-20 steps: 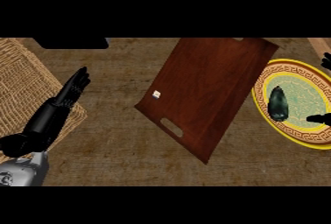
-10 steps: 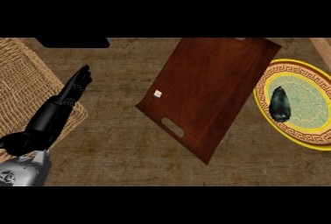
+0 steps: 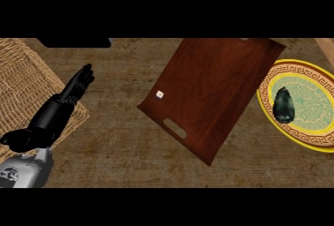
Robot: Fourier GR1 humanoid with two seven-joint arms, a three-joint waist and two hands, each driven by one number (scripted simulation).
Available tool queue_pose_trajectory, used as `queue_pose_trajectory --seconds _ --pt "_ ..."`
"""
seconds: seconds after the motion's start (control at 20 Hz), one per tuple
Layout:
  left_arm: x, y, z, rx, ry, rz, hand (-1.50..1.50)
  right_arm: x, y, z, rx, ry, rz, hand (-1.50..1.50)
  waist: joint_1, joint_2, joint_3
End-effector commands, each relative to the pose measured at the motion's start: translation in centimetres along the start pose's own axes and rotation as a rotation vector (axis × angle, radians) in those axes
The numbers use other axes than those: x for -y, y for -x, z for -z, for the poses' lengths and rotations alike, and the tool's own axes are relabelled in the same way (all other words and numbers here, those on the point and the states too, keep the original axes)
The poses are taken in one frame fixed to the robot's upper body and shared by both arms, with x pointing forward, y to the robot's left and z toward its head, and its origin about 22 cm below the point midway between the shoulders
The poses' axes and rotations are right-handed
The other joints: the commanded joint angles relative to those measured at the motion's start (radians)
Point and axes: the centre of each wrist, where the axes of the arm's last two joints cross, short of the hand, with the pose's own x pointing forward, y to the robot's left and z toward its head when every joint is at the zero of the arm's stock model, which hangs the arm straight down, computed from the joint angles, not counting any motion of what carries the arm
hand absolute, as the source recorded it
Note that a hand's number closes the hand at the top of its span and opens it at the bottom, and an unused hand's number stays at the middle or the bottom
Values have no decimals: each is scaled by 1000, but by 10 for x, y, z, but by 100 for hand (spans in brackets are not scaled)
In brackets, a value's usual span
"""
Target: Pick the eggplant from the tray and place it in the plate
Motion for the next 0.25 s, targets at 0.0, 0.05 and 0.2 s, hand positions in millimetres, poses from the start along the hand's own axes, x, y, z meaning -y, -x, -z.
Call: queue_pose_trajectory --seconds 0.0,0.05,0.2 --pt "7 -1 -1 -3 -12 -17 0 14 3 -27 136 -135 127 -150 -10 -4 1" --pt "15 -11 0 8 23 -13 0 8 2 -14 132 -135 128 -150 10 -3 2" --pt "8 -1 -2 -5 -16 -9 0 15 -4 -24 135 -181 121 -150 -7 -3 2"
